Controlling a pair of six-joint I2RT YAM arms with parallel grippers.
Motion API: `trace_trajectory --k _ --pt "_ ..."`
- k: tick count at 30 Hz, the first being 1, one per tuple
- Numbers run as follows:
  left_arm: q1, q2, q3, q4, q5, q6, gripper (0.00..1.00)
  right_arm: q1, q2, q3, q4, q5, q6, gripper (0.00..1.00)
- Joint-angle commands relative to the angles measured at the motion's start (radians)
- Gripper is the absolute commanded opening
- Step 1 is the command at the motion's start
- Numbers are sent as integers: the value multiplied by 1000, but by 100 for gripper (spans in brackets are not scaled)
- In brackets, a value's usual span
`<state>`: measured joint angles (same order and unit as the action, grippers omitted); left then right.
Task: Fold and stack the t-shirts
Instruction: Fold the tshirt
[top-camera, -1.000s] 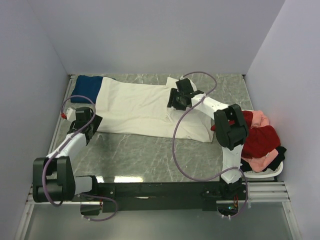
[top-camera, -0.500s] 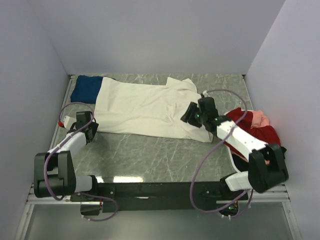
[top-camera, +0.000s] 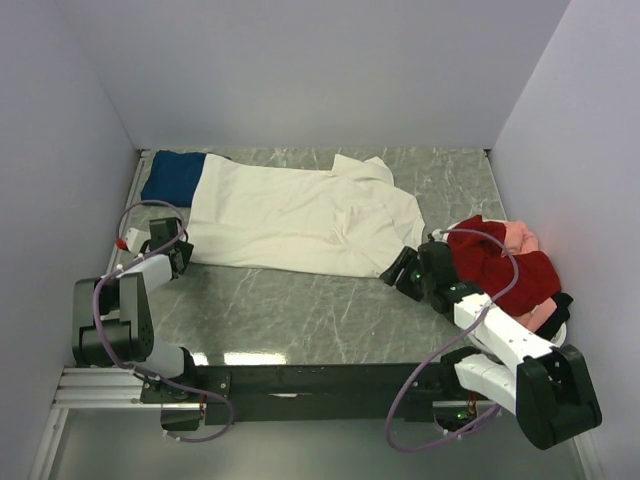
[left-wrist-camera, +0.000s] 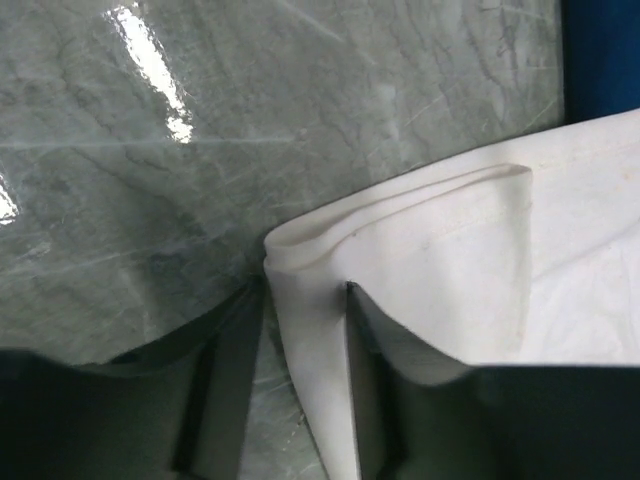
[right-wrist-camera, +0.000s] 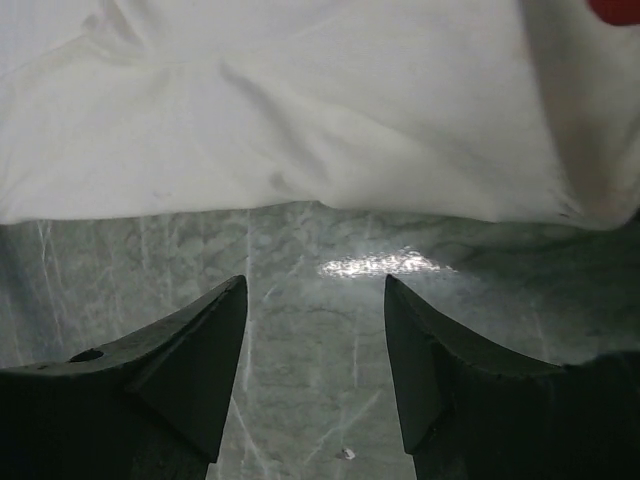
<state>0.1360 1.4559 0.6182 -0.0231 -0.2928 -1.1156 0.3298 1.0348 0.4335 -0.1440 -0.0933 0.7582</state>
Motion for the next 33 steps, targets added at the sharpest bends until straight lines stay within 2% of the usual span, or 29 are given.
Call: trace_trajectory --k 1,2,5,7,20,25,26,27,29,30,33 --pt "7 32 32 14 7 26 41 -53 -41 -22 23 18 21 65" --pt "7 37 34 11 0 30 29 -63 -45 -25 14 18 27 65" --pt "11 43 41 6 -3 39 8 -80 -38 -18 -3 39 33 65" --pt "13 37 46 -9 -14 39 1 -81 -19 -10 -6 64 33 66" --pt "54 -158 6 -116 -91 33 1 -95 123 14 3 141 47 68" --pt "63 -235 -26 -153 -100 24 1 -98 195 47 38 136 61 63" --pt "63 -262 -29 -161 -106 19 1 -97 208 62 46 132 55 59" --pt "65 -278 -35 -173 -109 17 1 -98 231 71 44 119 49 43" --pt "65 -313 -34 -204 -124 11 1 -97 232 79 21 98 38 17" --pt "65 -325 -32 -222 -132 5 1 -97 203 71 12 96 41 0" --pt "66 -383 -32 -300 -152 -18 1 -103 90 39 -34 98 46 0"
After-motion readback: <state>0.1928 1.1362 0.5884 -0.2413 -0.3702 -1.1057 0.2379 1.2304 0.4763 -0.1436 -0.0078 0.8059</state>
